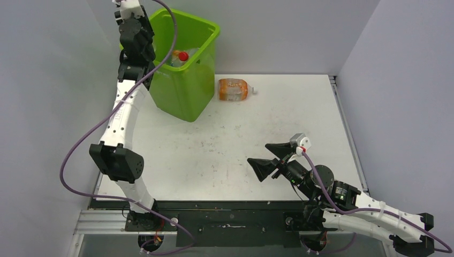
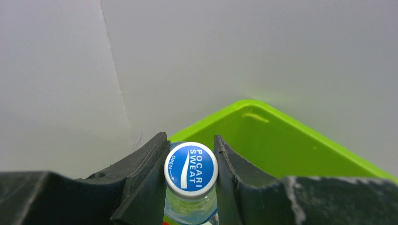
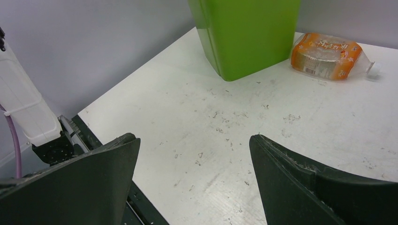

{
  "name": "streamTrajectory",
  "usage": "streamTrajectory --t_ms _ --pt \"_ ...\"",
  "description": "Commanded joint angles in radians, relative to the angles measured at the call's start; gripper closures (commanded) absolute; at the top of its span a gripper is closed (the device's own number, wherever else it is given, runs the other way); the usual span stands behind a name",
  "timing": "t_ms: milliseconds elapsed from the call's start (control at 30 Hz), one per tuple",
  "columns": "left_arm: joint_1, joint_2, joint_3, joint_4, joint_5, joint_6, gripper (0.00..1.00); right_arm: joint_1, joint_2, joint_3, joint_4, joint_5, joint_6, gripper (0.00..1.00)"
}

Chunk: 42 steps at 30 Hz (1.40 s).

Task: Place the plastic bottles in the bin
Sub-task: Place the plastic bottle in the trash bin.

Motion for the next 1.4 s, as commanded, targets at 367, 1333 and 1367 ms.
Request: streamTrajectory --t_ms 367,1333,1367 --pt "0.025 0.238 0.131 -0.248 0.23 -0.156 0.95 0.002 0.026 0.029 0.01 0.048 -0.005 0.1" --pt "-0.51 -0.383 -0.068 -0.159 0.221 0.088 0.04 0.002 0.155 0.139 0.017 0.172 0.037 0.1" --pt "-0.552 -0.405 -0.119 -0.166 0.229 0.092 0.04 0.0 0.171 0.144 0.019 0.193 0.044 0.1"
